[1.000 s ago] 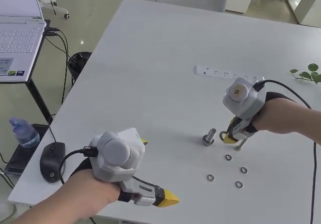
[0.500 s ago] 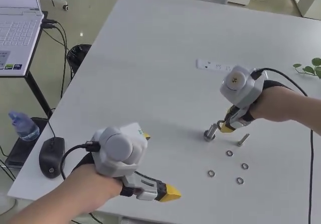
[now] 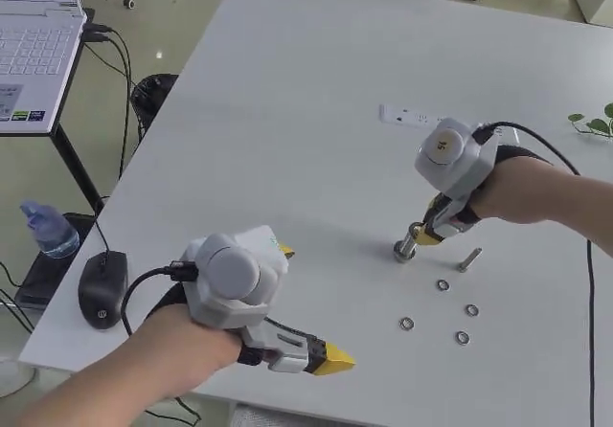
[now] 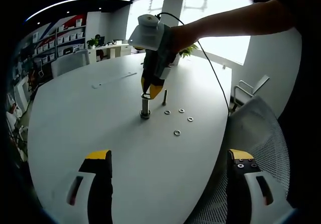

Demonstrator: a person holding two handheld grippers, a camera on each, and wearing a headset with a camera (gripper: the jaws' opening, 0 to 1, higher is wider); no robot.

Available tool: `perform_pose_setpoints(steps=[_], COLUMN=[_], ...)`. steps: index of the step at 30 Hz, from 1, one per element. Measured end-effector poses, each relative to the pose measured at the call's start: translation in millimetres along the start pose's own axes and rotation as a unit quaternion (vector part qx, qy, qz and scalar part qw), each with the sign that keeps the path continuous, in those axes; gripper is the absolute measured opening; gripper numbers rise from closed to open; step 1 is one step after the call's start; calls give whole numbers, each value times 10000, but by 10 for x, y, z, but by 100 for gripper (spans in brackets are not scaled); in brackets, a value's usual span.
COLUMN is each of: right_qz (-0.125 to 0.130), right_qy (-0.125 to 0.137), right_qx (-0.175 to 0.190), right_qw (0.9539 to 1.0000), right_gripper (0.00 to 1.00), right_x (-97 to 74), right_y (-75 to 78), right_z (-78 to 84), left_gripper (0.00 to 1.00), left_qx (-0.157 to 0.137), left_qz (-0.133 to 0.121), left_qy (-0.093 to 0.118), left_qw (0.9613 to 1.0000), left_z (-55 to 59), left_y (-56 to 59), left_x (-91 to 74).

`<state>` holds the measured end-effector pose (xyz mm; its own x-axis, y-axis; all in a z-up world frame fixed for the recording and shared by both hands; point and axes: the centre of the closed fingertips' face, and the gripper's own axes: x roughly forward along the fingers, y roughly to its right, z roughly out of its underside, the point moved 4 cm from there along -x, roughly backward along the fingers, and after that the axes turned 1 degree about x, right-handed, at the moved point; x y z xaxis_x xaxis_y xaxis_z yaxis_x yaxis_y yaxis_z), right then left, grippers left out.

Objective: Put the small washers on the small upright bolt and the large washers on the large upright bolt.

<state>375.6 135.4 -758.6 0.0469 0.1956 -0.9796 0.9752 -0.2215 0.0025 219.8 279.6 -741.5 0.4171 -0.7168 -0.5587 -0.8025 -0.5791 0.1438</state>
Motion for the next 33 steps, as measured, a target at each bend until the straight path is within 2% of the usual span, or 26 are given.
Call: perform_pose_setpoints(steps=[3, 9, 15, 19, 22, 26, 29, 33], right_qz=[17, -3, -5, 4, 7, 19, 47, 64], right_qy=[-22, -9, -72, -71, -77, -112, -124, -126], right_qx=[-35, -72, -158, -148, -153, -160, -178, -201], right_qw=[10000, 10000, 9998, 9999, 9999, 9998, 9998, 9997], right_gripper=[21, 22, 22, 22, 22, 22, 22, 22], right_x=[20, 48, 89, 94, 96, 110, 116, 126], right_y=[16, 34, 25, 29, 31, 29, 26, 37], right_z=[-3, -29, -33, -31, -33, -28, -36, -44], left_gripper=[95, 96, 96, 96, 96, 96, 95, 94], left_qx=[43, -11, 92, 177, 196, 222, 186, 156], left_qz=[7, -80, -176, -161, -130, -70, -33, -2], left_qy=[34, 167, 322, 360, 421, 386, 297, 318], left_qw=[10000, 9998, 9993, 9991, 9988, 9990, 9994, 9994], left_z=[-20, -66, -114, -143, -194, -199, -163, -154], left_y=[40, 19, 12, 50, 95, 157, 175, 196], left_x=[41, 116, 222, 311, 317, 316, 311, 299])
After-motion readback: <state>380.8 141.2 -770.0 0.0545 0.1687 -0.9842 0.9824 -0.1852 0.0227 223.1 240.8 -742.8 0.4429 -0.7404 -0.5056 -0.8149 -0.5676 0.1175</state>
